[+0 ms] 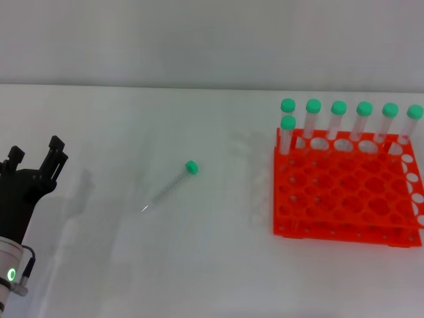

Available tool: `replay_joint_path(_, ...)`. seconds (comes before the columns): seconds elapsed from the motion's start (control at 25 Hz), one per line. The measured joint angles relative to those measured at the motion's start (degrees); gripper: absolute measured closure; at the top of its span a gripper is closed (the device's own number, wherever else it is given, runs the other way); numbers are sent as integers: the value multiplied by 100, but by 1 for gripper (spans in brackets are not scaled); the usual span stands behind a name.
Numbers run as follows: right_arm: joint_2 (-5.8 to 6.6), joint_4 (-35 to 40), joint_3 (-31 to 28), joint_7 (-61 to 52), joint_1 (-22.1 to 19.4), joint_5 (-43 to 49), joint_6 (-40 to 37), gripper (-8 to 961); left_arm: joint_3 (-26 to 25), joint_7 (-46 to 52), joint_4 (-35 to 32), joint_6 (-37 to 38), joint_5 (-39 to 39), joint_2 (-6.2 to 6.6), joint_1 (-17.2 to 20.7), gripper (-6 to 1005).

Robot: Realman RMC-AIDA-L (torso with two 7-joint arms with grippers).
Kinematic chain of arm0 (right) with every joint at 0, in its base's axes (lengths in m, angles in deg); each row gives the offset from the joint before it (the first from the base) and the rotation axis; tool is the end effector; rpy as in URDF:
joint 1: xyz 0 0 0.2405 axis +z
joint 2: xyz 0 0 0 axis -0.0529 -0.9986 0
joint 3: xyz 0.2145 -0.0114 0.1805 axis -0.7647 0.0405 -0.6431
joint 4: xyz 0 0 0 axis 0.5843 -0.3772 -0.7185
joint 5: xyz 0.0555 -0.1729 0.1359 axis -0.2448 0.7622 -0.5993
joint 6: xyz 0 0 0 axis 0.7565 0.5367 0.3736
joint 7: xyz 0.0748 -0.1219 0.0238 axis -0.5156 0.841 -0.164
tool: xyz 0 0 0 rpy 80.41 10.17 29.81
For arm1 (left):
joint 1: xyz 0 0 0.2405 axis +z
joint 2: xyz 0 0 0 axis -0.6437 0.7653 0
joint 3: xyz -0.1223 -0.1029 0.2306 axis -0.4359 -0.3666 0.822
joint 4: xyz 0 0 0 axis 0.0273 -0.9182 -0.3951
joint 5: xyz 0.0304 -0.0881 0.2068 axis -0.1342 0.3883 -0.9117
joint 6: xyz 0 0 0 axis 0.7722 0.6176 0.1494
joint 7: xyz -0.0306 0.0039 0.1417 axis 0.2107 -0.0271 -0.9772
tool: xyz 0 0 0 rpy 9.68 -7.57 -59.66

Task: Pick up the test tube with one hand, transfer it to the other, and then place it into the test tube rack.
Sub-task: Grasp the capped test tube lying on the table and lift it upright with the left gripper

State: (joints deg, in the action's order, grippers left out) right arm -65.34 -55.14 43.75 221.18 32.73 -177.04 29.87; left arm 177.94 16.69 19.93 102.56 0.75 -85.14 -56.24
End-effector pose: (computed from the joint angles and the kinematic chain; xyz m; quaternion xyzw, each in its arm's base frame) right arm 0.4118 0.3720 0.0306 -0.5827 0.3344 0.2840 0.6841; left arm -0.3795 0.2975 -0.0401 -0.6051 -0.3610 -0.4021 0.5847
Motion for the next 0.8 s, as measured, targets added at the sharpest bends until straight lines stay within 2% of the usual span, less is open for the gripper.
replay_joint_path(0.44,-9,-28,0,3,0,10,1,112,-15,-35,13,-146,-16,9,-82,125)
replay_joint_path(0.64,-9,-34,0,-8,0,10,-2,111,-32,3,10,-146,-13,41,-257,125)
replay_joint_path(0.8,-14,-44,3,5,4,10,-1,111,-16,68,43,-224,-32,89,-557,125)
